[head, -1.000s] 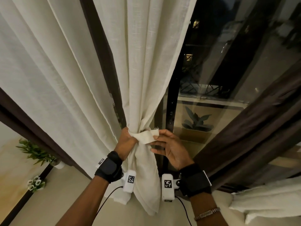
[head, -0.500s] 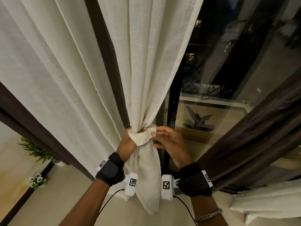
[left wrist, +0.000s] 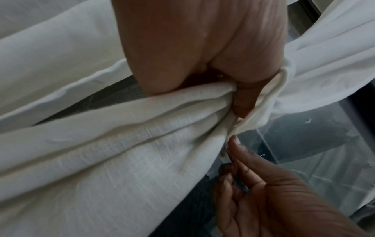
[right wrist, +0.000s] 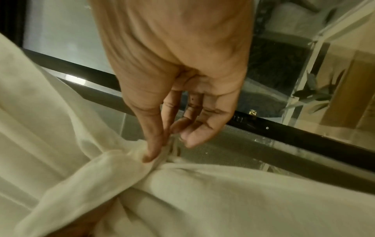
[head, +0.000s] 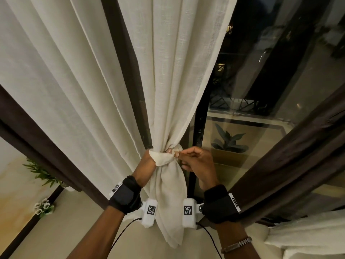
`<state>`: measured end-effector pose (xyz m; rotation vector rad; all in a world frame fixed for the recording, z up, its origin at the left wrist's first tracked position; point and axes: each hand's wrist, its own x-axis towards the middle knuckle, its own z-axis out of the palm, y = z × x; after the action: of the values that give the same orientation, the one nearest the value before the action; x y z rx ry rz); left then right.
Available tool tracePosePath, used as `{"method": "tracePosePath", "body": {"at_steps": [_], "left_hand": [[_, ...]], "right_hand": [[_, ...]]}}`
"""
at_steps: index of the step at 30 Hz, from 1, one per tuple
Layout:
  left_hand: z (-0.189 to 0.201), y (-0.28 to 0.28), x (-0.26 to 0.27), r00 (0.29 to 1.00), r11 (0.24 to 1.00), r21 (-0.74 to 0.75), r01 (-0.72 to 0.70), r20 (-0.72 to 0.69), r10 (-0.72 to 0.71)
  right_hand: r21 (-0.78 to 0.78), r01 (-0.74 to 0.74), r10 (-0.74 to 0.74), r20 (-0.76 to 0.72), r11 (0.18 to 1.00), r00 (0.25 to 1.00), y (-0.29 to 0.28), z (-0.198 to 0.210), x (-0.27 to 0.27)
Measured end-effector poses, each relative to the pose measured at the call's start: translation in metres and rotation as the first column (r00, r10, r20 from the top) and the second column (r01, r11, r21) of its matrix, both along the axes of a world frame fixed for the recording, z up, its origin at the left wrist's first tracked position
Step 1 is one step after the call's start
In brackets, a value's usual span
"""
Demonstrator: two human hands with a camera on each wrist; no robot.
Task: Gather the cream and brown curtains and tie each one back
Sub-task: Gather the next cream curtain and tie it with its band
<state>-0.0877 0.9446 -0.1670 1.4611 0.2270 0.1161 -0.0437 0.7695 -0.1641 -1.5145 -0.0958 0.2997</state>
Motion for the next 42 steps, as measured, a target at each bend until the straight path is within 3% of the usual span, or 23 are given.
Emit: {"method": "tracePosePath", "body": {"at_steps": [4, 7, 10, 15, 19, 23, 26, 30, 35, 39, 42], "left_hand": [[0.007, 0.006, -0.005, 0.996, 0.992, 0.096, 0.076, 0.034, -0.08], [0.004, 0.026, -0.008, 0.974, 0.945, 0.238, 0.224, -0.046, -0.22], [0.007, 0.041, -0.013, 0.946, 0.933, 0.153, 0.325, -0.058, -0.319], [0.029, 0.04, -0.013, 0.984, 0.985, 0.146, 0.088, 0.139, -0.109], [0.057, 0.016, 0.003, 0.974, 0.969, 0.246, 0.009, 0.219, -0.064], [0.07, -0.002, 0.024, 0.968, 0.963, 0.246, -0.108, 0.246, 0.046], [0.073, -0.002, 0.031, 0.939, 0.953, 0.184, -0.24, 0.294, 0.179], [0.067, 0.018, 0.031, 0.83, 0.86, 0.089, -0.503, 0.325, 0.453], [0.076, 0.006, 0.032, 0.81, 0.844, 0.128, -0.52, 0.386, 0.441], [0.116, -0.023, 0.038, 0.838, 0.935, 0.113, -0.335, 0.49, 0.241], [0.152, -0.036, 0.048, 0.772, 0.908, 0.093, -0.408, 0.567, 0.289]], "right_hand": [[-0.022, -0.001, 0.002, 0.035, 1.0, 0.999, -0.001, -0.001, 0.005], [-0.016, -0.034, 0.035, 0.019, 0.999, 0.999, -0.006, 0.007, 0.01], [-0.04, -0.017, 0.021, 0.105, 0.999, 0.994, -0.016, 0.019, 0.016], [0.237, -0.203, 0.165, 0.172, 0.95, 0.971, -0.027, 0.057, 0.024], [0.176, -0.152, 0.123, 0.163, 0.973, 0.979, -0.004, 0.081, 0.049], [0.098, -0.129, 0.106, 0.207, 0.987, 0.972, 0.019, 0.099, 0.074], [0.118, -0.016, -0.011, 0.227, 0.993, 0.974, 0.017, 0.102, 0.086], [0.204, 0.27, -0.311, 0.201, 0.941, 0.929, -0.018, 0.088, 0.09], [0.178, 0.335, -0.375, 0.295, 0.925, 0.879, -0.035, 0.095, 0.08], [0.356, 0.011, -0.154, 0.378, 0.934, 0.913, -0.034, 0.137, 0.068], [0.445, -0.042, -0.169, 0.424, 0.895, 0.89, -0.029, 0.176, 0.071]]}}
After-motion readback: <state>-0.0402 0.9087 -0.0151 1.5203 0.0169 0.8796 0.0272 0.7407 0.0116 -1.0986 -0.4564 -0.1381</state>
